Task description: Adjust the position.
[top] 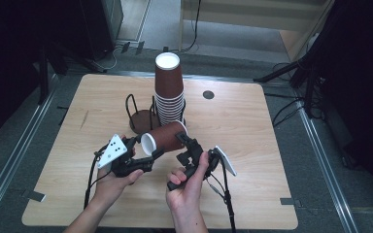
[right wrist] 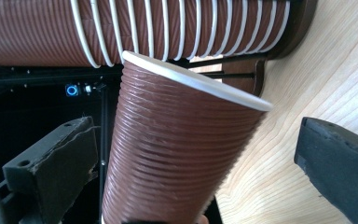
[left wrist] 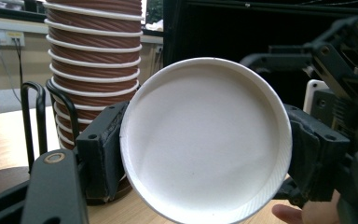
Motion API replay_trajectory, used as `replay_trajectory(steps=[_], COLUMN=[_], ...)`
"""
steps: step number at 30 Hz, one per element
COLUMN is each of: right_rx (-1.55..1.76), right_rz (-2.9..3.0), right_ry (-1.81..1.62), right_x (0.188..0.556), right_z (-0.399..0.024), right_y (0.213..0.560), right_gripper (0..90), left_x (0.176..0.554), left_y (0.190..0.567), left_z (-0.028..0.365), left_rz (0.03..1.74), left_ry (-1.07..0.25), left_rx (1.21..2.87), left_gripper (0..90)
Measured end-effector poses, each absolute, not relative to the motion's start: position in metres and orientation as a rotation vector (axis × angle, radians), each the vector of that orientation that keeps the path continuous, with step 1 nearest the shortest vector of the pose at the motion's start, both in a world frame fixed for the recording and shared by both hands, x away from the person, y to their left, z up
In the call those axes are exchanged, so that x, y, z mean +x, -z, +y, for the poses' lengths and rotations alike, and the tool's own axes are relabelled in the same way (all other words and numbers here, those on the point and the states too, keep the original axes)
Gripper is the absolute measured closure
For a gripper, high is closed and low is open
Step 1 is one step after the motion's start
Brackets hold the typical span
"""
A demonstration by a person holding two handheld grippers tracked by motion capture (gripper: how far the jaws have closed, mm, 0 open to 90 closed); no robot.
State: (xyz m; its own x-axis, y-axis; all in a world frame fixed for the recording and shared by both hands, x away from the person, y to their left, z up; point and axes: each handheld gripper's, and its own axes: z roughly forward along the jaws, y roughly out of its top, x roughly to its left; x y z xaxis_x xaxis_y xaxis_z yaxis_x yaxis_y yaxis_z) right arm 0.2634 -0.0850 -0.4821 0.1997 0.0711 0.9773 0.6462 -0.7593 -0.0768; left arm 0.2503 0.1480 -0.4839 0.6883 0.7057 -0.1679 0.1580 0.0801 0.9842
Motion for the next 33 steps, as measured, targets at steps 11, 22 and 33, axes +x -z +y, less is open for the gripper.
replay_trajectory(steps=[11, 22, 33], right_rx=[-1.993, -1.984, -1.971], right_rz=[-0.608, -0.566, -0.554], right_ry=[1.546, 1.519, 1.503], right_x=[0.272, 0.281, 0.285], right_z=[-0.080, -0.079, -0.080], right_y=[0.483, 0.490, 0.494], right_gripper=[0.0, 0.0, 5.1], left_x=[0.246, 0.245, 0.244], left_y=[0.486, 0.486, 0.486], left_z=[0.140, 0.139, 0.138], left_rz=[0.728, 0.707, 0.705], left_ry=[-0.491, -0.495, -0.488], left_rx=[1.466, 1.465, 1.480], left_gripper=[24.6, 24.6, 24.4])
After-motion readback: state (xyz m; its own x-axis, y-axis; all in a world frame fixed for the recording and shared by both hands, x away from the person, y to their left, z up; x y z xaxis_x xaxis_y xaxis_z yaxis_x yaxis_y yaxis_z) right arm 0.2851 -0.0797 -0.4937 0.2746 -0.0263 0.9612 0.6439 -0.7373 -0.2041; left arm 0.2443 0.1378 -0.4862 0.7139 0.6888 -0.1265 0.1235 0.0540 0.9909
